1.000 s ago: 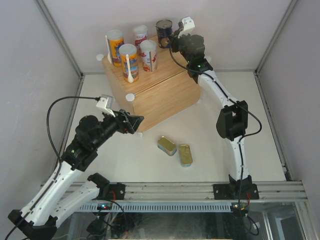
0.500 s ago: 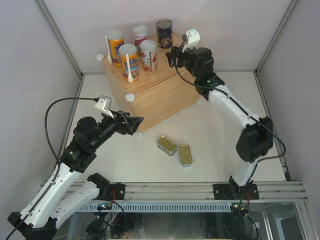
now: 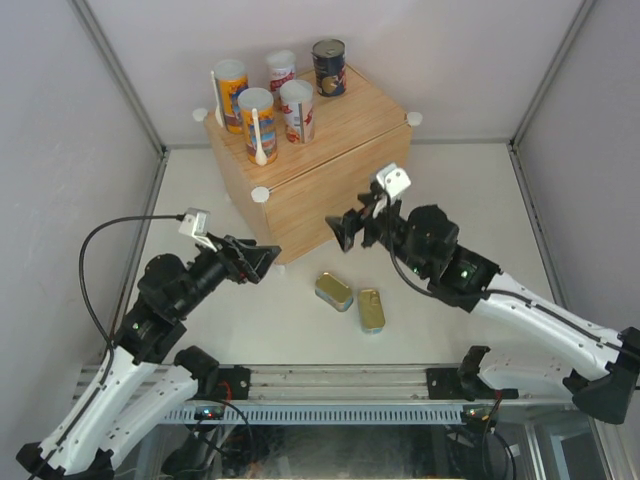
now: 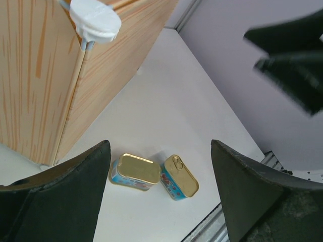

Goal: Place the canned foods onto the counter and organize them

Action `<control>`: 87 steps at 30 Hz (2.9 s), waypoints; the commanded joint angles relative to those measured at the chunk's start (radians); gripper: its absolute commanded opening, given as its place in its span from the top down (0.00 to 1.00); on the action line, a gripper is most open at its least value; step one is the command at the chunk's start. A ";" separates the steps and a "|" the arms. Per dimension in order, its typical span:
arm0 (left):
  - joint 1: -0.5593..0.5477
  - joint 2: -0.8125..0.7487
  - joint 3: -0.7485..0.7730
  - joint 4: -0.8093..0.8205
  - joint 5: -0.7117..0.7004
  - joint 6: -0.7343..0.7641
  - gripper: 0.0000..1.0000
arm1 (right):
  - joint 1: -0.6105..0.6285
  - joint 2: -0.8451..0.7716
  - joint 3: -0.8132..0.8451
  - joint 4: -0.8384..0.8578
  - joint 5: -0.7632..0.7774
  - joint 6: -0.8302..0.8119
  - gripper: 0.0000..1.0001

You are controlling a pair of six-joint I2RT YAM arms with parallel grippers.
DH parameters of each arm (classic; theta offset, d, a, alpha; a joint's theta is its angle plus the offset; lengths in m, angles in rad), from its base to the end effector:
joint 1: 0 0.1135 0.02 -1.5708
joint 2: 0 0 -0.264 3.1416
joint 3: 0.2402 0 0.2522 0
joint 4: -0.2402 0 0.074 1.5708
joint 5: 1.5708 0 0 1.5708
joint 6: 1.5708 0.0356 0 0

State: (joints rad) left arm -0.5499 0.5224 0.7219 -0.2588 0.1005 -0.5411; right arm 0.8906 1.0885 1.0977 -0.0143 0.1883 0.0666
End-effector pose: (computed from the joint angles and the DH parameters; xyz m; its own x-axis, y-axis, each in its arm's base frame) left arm 0.1078 -0.0703 0.3461 -0.3551 -0.3834 -0.8526 0.4929 0.6982 -0.5193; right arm 0.1630 0.1909 0.4091 -0.0462 0.0469 -0.9978 -0.6443 0.7619 0.0656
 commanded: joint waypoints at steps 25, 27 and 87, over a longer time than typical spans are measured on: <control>0.004 -0.078 -0.062 -0.062 0.016 -0.103 0.15 | 0.066 0.249 -0.373 0.014 -0.146 0.084 0.09; 0.005 -0.079 -0.062 -0.063 0.014 -0.100 0.15 | 0.062 0.270 -0.374 0.029 -0.162 0.081 0.09; 0.006 -0.047 -0.024 0.040 0.124 -0.082 0.03 | -0.296 0.060 -0.251 0.282 -1.030 0.839 1.00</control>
State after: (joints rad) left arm -0.5499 0.4534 0.6388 -0.3008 0.1608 -0.6262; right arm 0.6304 1.2114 0.7929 0.0151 -0.6868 0.6651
